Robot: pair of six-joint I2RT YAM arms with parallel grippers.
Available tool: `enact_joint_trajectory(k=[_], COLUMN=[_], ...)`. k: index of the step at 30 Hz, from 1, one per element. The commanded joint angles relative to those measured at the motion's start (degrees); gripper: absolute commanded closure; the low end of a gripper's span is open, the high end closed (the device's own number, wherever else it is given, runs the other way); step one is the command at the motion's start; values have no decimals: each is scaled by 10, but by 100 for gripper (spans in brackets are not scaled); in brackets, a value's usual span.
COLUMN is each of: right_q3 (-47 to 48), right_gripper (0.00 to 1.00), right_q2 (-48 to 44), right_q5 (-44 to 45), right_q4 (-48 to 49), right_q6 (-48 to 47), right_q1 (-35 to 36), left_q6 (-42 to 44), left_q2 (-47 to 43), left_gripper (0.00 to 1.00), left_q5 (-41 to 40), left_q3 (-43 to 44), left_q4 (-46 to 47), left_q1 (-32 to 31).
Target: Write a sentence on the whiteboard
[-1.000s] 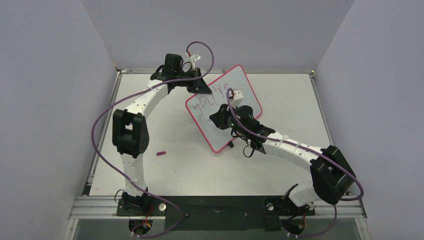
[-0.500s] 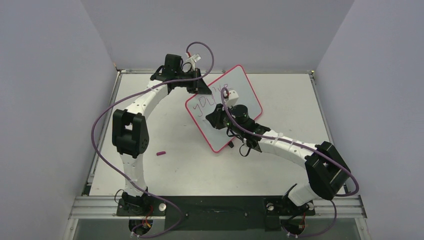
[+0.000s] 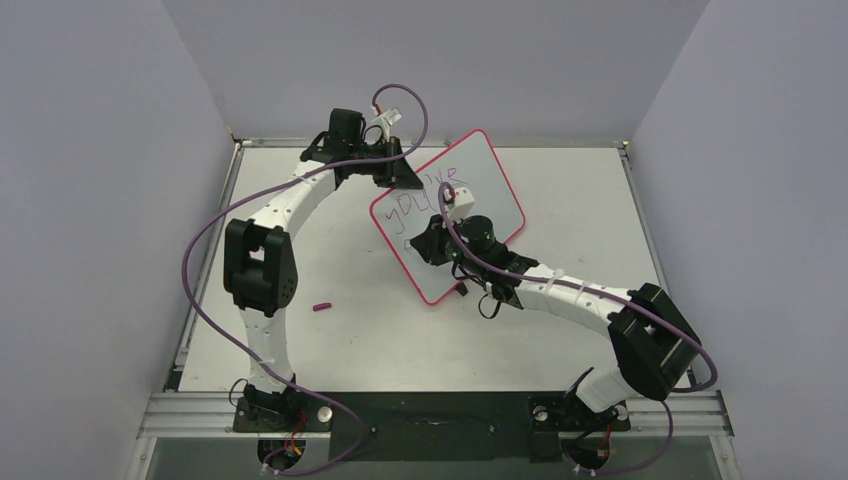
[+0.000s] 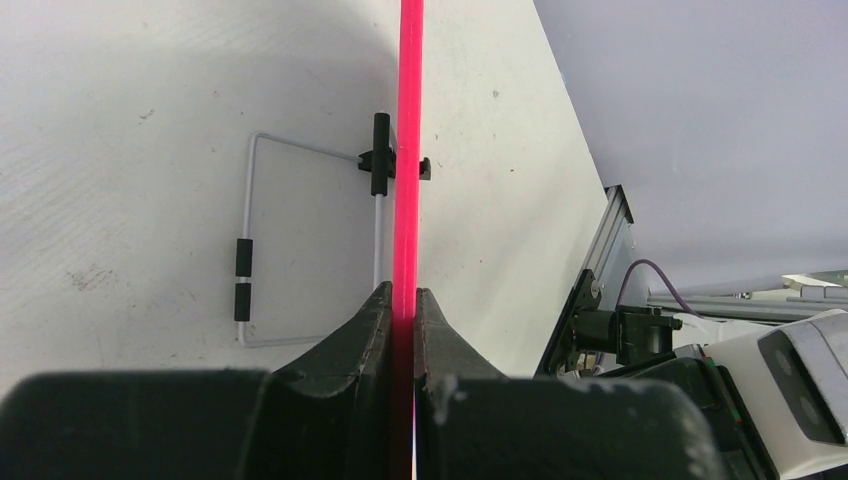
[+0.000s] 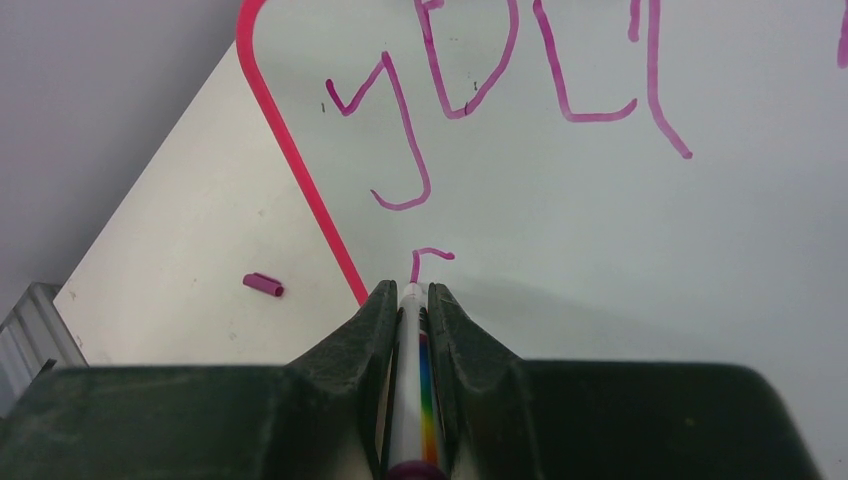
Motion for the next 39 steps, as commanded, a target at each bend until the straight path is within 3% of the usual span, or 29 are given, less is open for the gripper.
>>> enact_joint_trajectory(k=[1, 19, 39], right_q3=[-18, 14, 56], right_gripper=[100, 100, 100], right_q2=[-9, -12, 14], right_q5=[10, 49, 19], right_q4=[21, -23, -29], right_q6=[-3, -38, -39], right_q1=[5, -17, -22], left_q6=[-13, -12, -9], left_q2=[-53, -56, -59], left_gripper=[100, 100, 100], left_q5=[38, 34, 32], left_q3=[7, 12, 11], left_q4=[23, 12, 9], left_q1=[-5, -5, -3])
